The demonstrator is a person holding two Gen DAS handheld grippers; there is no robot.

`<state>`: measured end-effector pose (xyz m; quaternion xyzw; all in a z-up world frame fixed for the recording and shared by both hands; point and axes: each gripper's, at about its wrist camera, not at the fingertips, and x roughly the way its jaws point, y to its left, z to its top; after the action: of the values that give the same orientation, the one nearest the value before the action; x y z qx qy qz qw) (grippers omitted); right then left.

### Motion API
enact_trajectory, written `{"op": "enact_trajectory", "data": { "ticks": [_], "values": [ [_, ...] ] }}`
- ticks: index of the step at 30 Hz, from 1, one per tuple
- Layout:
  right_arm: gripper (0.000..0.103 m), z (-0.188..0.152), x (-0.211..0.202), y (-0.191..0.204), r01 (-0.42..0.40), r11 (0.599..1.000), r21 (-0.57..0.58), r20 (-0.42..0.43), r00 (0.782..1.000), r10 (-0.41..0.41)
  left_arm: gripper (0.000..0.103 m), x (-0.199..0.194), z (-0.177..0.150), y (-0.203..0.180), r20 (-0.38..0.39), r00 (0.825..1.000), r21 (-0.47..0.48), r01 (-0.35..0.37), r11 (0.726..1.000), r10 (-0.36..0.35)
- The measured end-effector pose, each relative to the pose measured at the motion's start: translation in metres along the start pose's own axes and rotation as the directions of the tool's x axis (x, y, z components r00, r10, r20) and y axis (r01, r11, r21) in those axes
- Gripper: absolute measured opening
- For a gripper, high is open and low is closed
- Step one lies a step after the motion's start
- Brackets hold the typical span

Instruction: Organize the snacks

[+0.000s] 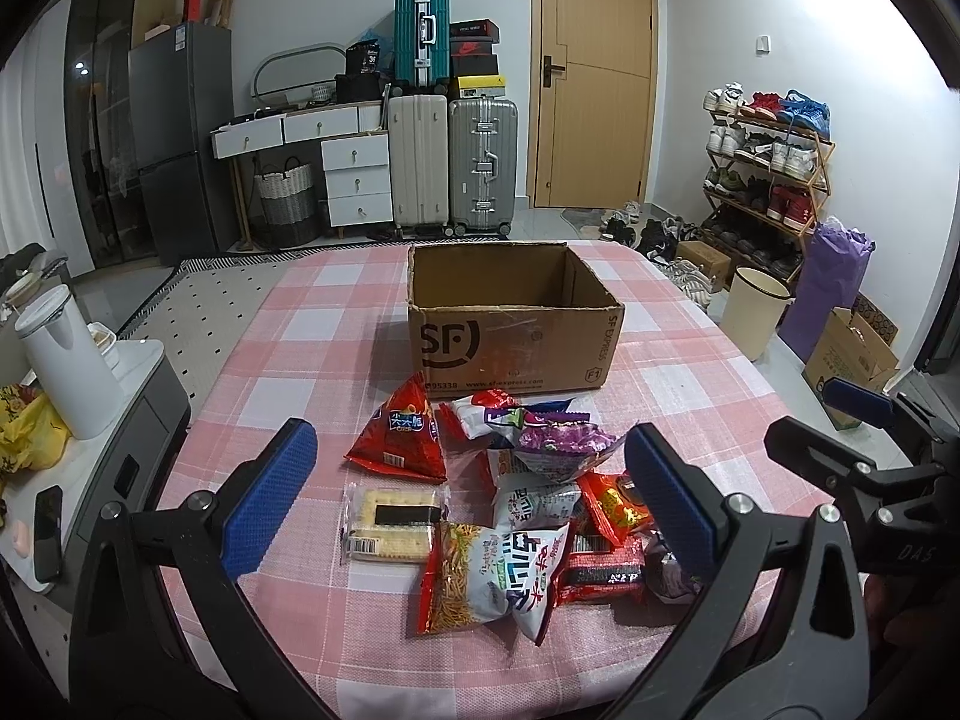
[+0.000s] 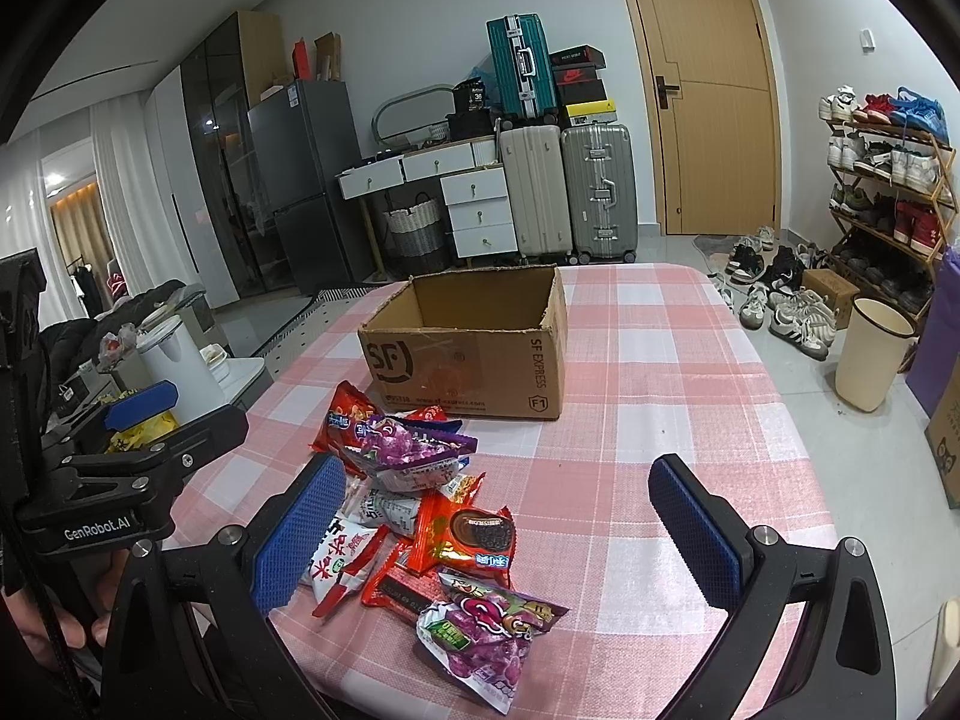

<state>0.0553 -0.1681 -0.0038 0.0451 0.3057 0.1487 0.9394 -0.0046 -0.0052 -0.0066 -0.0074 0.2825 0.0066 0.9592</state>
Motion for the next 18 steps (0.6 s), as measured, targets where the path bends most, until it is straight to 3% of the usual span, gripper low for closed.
{"op": "enact_trajectory", "data": {
  "ticks": [18],
  "values": [
    [0.103, -0.028, 0.017, -0.011, -0.053, 0.999, 0.001, -0.083, 0.995, 0.052, 0.102, 0.010, -0.002, 0.007, -0.017, 1.000, -0.023, 0.007, 1.000, -0.007]
  ]
}}
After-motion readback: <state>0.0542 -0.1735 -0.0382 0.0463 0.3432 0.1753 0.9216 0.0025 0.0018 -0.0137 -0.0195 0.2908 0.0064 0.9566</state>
